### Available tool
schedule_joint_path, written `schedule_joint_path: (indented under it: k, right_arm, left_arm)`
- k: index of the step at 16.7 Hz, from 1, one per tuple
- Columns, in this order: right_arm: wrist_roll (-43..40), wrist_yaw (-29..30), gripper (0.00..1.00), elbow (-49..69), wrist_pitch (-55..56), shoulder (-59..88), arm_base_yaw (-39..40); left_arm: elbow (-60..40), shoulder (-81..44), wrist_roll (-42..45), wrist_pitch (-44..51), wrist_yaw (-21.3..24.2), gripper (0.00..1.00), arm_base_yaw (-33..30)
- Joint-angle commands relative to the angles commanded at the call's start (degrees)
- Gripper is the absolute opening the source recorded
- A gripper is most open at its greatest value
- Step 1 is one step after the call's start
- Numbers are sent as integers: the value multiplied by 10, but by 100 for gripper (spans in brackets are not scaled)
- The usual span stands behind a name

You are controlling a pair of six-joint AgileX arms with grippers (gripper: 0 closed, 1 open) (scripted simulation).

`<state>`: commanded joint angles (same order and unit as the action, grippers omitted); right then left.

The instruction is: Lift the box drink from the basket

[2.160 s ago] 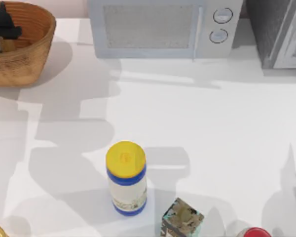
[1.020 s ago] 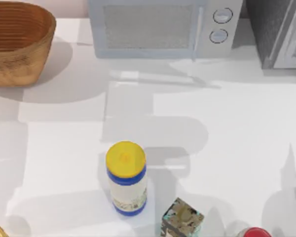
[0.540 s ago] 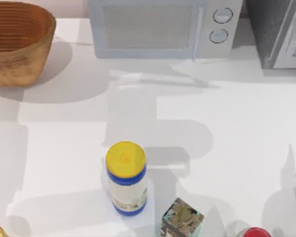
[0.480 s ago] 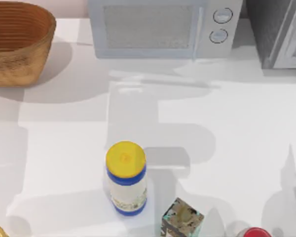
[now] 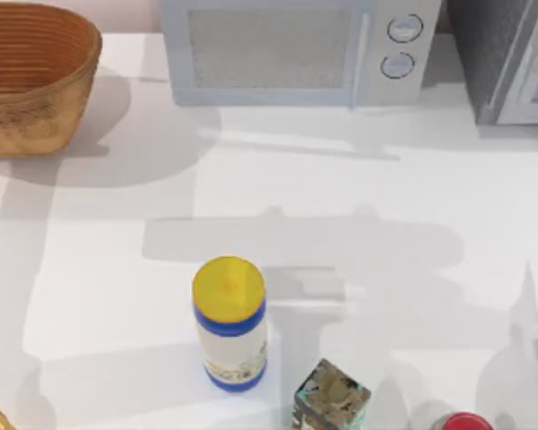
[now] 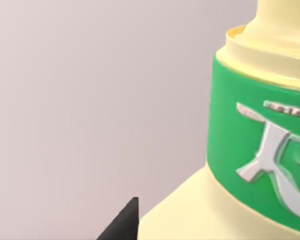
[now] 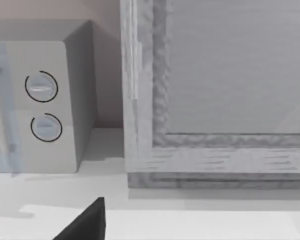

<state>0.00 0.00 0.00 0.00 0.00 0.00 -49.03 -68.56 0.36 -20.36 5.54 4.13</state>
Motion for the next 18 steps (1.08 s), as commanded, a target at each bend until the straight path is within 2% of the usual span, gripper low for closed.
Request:
schedule_joint_path:
  k: [6,10,14,18]
  right_arm:
    - [0,0,100,0,0,0,0]
    - [0,0,100,0,0,0,0]
    - [0,0,100,0,0,0,0]
    - [0,0,100,0,0,0,0]
  left_arm:
    - [244,384,0,101,-26,0,-20]
    - [389,577,-1,159,-43,0,-32]
    - [479,673,-3,198,-54,0,-40]
    - [490,686,-4,204,-55,0,-41]
